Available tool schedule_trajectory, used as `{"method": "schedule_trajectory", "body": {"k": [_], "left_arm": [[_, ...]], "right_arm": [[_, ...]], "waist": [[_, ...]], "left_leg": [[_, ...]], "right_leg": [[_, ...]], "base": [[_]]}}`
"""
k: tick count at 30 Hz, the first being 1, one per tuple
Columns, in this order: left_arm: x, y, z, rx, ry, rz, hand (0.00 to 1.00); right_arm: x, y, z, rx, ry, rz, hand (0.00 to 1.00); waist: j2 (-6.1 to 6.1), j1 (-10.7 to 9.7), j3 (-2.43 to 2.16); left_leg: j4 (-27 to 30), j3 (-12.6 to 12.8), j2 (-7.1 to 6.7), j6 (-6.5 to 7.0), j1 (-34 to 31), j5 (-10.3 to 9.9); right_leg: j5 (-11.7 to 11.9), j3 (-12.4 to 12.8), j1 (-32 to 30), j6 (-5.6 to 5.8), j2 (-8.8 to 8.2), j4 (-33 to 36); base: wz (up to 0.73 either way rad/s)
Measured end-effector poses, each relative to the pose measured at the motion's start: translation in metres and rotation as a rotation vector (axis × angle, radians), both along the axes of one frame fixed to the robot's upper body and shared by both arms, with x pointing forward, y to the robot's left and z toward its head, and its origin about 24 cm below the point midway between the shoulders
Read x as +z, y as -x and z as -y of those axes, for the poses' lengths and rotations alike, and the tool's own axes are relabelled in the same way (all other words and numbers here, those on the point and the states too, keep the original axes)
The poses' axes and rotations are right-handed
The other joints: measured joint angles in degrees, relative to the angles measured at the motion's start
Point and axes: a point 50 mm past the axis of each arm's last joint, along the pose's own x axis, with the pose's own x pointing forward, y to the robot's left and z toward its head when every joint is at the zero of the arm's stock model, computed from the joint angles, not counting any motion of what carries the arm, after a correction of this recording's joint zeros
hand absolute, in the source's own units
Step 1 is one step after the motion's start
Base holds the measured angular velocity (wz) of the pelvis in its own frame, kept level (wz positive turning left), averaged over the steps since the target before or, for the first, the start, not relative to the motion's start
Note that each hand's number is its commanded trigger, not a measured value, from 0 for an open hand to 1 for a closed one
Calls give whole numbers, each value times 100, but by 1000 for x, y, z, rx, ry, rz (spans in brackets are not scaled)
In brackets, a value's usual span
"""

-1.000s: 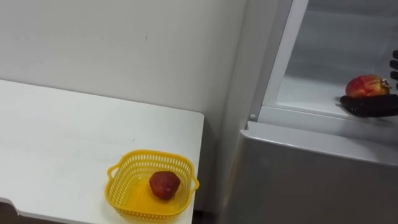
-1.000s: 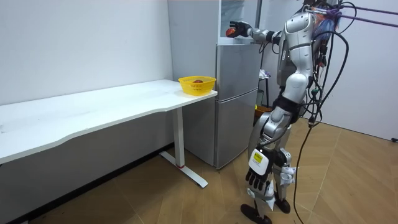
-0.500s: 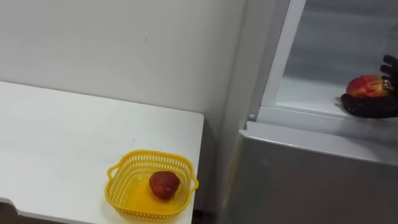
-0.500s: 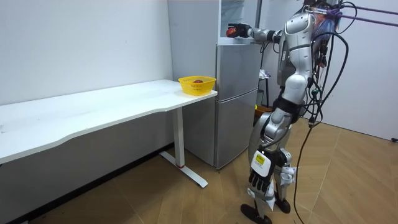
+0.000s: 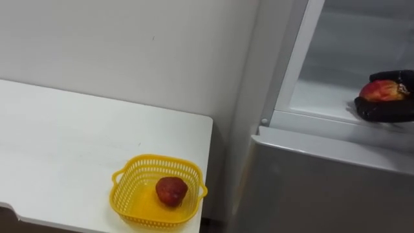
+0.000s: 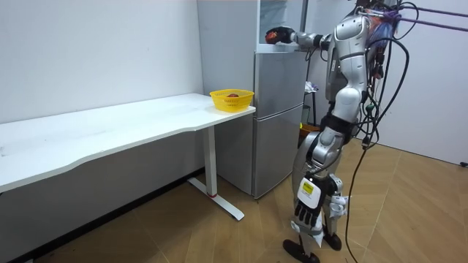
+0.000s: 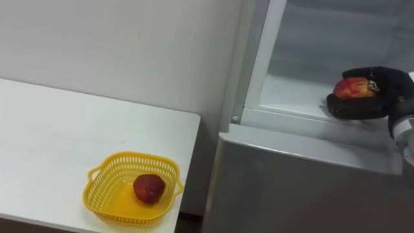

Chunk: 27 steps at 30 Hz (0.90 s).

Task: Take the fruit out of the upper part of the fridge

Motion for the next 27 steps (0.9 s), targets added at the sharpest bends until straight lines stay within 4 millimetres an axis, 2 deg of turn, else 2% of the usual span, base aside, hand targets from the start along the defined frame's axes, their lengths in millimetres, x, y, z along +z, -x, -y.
{"method": "schedule_trajectory", "body": {"k": [12, 19, 23, 27], "left_arm": [[1, -8, 0, -8, -3, 29, 0], [1, -19, -1, -15, -27, 71, 0], [1, -23, -1, 16, -27, 97, 0], [1, -24, -2, 19, -31, 103, 0]], "right_arm": [[5, 0, 0, 22, 8, 5, 100], [14, -1, -8, 47, 25, 29, 100], [25, -1, -16, 42, 68, 77, 100], [43, 4, -34, 75, 114, 188, 100]], "waist": [[-8, -16, -36], [-1, -140, -30], [-4, -195, -30], [21, -229, -21]], "left_leg": [[-60, 35, 5, -3, 70, 4], [-88, 68, 3, 0, 105, 5], [-69, 107, 8, 1, 135, 6], [-152, 166, 16, 1, 175, 5]], "right_leg": [[0, 20, 30, 0, -3, 0], [0, 25, 40, 0, -14, 3], [0, 81, 49, 1, -12, 1], [0, 147, 32, 1, -8, -2]], "base": [[0], [-2], [-5], [-8]]}}
